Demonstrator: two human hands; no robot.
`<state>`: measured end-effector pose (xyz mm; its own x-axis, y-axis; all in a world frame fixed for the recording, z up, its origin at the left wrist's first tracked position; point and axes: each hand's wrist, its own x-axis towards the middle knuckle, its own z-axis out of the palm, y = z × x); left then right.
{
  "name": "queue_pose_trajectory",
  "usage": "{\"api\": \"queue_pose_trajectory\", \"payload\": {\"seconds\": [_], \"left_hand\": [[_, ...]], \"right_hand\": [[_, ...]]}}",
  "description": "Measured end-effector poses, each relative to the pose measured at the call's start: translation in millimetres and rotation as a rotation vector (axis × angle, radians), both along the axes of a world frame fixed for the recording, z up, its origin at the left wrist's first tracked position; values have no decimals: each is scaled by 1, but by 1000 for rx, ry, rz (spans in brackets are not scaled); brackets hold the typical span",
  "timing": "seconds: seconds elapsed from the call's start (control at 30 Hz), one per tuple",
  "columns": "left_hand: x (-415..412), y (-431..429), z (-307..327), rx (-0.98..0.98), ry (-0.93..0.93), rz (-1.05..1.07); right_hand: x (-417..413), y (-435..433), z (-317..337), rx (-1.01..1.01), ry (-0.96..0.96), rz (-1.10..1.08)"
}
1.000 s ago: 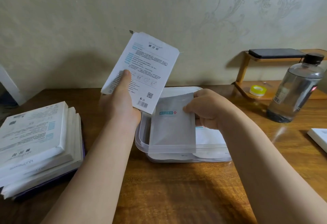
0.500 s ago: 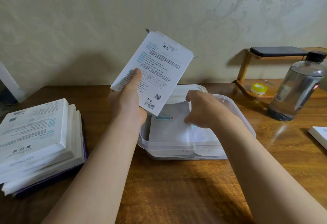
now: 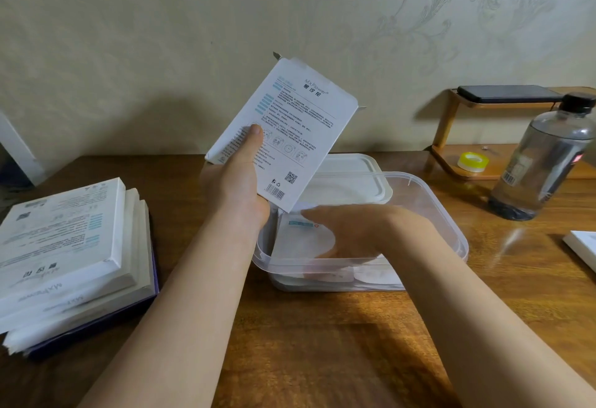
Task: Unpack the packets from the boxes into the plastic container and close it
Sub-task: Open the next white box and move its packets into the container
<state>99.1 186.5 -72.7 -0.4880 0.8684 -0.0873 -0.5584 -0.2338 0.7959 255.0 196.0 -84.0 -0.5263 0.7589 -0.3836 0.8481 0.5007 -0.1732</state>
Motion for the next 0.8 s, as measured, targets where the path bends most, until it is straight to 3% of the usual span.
{"api": "queue_pose_trajectory", "payload": {"seconds": [0.3,0.53,0.8], "left_hand": [[1,0,1,5,-7,-13],[1,0,1,4,6,-10],[1,0,1,-6,2,-3]], "right_hand": [[1,2,2,-28,-130,105],[4,10,-6,14,66,70],[-3,1,-3,-1,17,80]]}}
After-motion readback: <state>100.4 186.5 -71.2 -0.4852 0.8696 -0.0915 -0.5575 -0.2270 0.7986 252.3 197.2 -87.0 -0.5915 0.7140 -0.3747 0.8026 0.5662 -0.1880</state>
